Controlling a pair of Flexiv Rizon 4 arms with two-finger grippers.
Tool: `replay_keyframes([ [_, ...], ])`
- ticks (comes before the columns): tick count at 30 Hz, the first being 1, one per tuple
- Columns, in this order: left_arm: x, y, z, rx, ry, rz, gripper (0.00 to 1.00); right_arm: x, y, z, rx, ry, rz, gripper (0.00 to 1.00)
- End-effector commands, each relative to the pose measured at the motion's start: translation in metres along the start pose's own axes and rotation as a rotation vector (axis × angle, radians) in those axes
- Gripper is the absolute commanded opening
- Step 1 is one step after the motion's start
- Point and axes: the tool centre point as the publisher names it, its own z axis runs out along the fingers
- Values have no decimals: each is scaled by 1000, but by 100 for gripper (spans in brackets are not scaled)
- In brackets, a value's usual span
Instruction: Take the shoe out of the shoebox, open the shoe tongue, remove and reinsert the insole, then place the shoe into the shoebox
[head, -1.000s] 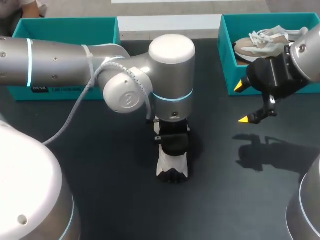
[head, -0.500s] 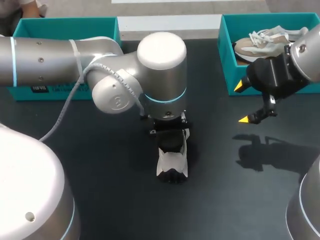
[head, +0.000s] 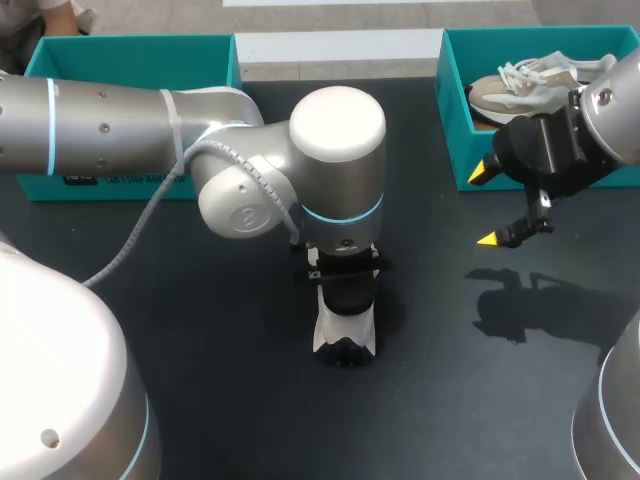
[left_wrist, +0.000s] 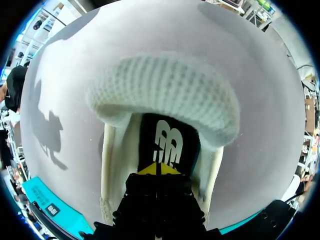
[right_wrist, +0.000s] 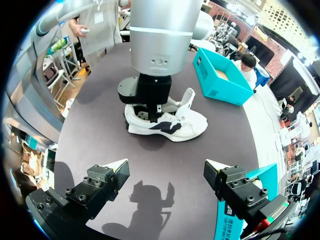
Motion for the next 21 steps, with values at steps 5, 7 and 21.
replay_keyframes([
  [5,2,8,-51,-92,19,44,0,0,0,1,3,0,1,100],
  [7,0,15,-60,-134,6,45,0,0,0,1,3,0,1,100],
  [21,2,29,-53,-244,55,26,100,0,0,1,3,0,1,100],
])
